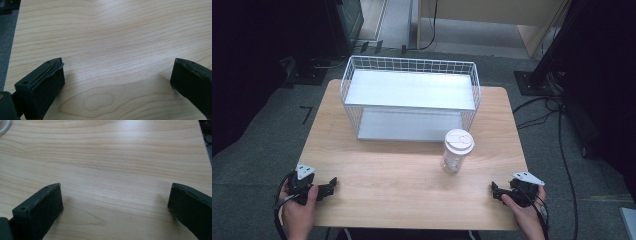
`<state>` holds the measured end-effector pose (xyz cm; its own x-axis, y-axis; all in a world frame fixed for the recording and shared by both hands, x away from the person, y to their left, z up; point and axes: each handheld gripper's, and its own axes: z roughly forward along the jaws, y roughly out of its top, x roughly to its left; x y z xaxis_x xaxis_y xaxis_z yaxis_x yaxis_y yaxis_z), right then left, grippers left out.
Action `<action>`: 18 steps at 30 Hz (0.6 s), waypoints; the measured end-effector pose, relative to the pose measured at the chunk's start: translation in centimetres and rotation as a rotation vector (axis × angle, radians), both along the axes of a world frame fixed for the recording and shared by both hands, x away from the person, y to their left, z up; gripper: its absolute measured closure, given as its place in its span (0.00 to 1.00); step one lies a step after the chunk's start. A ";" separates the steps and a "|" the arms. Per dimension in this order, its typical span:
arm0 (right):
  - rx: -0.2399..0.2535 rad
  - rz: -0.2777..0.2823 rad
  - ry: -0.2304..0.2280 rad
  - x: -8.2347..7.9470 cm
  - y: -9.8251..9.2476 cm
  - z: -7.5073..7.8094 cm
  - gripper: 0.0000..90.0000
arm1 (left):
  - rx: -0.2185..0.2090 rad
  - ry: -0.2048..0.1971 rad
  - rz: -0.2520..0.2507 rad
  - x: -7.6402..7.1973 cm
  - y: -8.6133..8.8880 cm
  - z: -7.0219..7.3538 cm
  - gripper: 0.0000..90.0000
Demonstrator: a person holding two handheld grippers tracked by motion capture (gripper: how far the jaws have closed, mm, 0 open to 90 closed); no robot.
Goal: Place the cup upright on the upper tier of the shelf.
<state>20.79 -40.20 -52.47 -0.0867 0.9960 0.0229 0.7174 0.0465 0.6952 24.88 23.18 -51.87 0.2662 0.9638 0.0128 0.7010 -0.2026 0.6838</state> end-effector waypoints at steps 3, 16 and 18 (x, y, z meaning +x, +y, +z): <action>-0.014 0.011 -0.007 0.0 0.6 0.0 0.00 | 0.000 0.000 0.000 0.0 0.0 0.0 0.00; 0.021 0.110 -0.040 0.9 4.6 0.8 0.00 | 0.000 0.000 0.000 0.0 0.0 0.0 0.00; 0.020 0.131 -0.048 1.1 5.4 1.0 0.00 | 0.000 0.001 0.000 0.0 0.0 0.0 0.00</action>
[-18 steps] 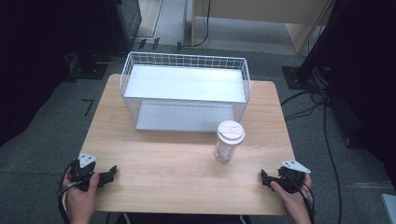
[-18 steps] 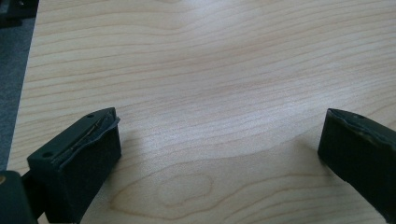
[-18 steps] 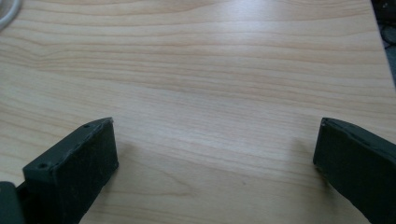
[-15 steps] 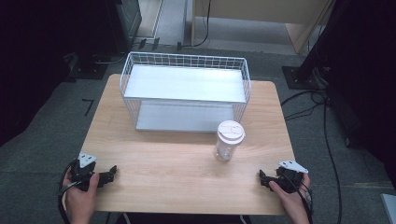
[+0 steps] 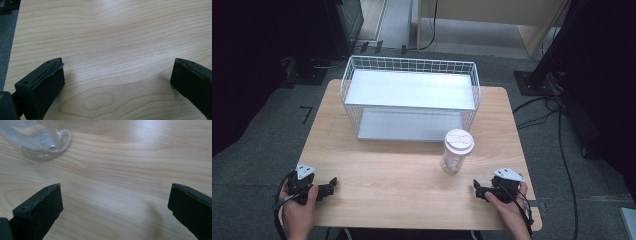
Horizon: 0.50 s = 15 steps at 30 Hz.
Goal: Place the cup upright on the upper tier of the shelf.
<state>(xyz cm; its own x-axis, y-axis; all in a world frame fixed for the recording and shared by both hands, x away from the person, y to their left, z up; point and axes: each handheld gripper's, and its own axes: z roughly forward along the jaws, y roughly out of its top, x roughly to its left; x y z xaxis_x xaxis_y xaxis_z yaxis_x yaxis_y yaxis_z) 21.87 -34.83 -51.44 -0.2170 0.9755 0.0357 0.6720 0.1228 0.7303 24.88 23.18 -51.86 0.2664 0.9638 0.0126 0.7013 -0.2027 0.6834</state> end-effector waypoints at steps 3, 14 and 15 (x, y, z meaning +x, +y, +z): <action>0.011 0.024 -0.007 0.3 1.2 0.3 0.00 | 0.000 0.000 0.000 0.0 0.0 0.0 0.00; 0.046 0.112 -0.062 1.4 5.2 1.8 0.00 | 0.000 0.000 0.000 0.0 0.0 0.0 0.00; 0.046 0.112 -0.062 1.4 5.2 1.8 0.00 | 0.000 0.000 0.000 0.0 0.0 0.0 0.00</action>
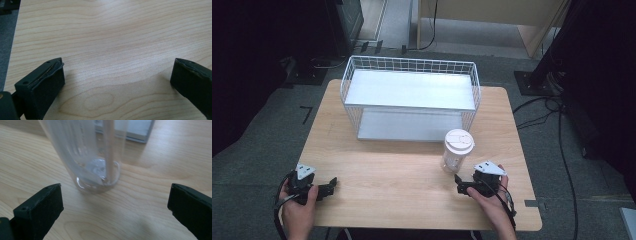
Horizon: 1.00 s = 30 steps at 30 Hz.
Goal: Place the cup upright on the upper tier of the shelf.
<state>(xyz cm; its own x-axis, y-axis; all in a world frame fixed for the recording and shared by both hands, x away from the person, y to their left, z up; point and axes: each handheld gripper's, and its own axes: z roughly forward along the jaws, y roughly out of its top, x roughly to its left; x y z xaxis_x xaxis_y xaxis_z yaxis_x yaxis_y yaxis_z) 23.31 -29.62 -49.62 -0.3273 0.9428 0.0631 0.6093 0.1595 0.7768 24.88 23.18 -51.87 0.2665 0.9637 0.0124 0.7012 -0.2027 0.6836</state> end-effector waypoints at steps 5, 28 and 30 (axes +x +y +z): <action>0.048 0.003 -0.036 0.4 1.2 0.6 0.04 | 0.000 0.000 0.000 0.0 0.0 0.0 0.00; 0.139 -0.085 -0.244 1.8 4.2 3.0 0.16 | 0.000 0.000 0.000 0.0 0.0 0.0 0.00; 0.150 -0.094 -0.250 2.0 4.3 3.0 0.16 | 0.000 0.000 0.000 0.0 0.0 0.0 0.00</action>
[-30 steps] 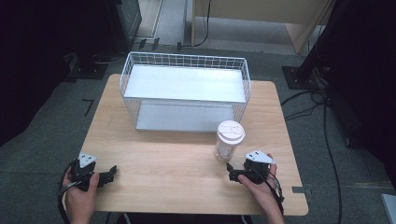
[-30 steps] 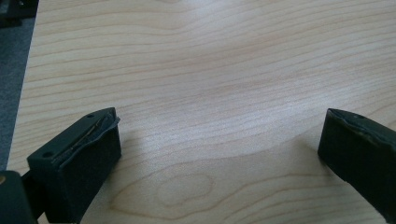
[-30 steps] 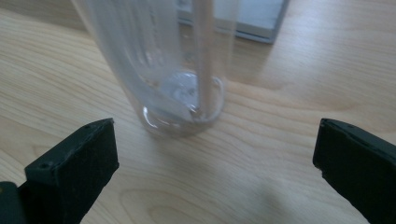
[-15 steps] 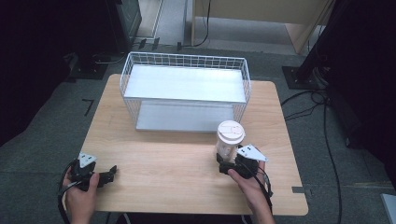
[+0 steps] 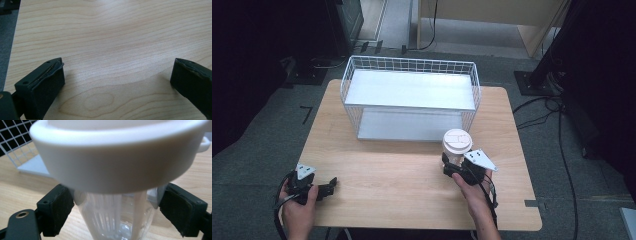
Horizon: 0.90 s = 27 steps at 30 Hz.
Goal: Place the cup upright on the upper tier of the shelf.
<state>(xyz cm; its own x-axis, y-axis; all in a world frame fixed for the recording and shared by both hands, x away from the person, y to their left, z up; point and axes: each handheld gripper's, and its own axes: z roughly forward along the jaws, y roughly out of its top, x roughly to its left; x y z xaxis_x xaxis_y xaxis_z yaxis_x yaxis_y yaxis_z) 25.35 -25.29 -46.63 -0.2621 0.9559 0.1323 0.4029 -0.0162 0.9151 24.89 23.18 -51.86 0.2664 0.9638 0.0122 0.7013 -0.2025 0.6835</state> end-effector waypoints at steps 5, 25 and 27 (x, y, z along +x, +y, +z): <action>0.019 -0.020 -0.025 0.3 0.3 -0.1 0.15 | 0.000 0.000 0.000 0.0 0.0 0.0 0.00; 0.008 -0.039 -0.164 0.3 1.9 1.0 0.16 | 0.000 0.000 0.000 0.0 0.0 0.0 0.00; 0.015 -0.038 -0.171 0.3 1.9 1.2 0.17 | 0.001 0.001 -0.001 0.0 0.0 0.0 0.00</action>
<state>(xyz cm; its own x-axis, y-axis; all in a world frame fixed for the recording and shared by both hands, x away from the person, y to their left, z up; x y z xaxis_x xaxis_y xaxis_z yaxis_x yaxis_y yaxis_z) 25.65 -23.35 -45.39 -0.2458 0.9638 0.1035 0.2398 -0.0430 0.9699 24.88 23.19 -51.86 0.2675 0.9635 0.0130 0.7016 -0.2040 0.6828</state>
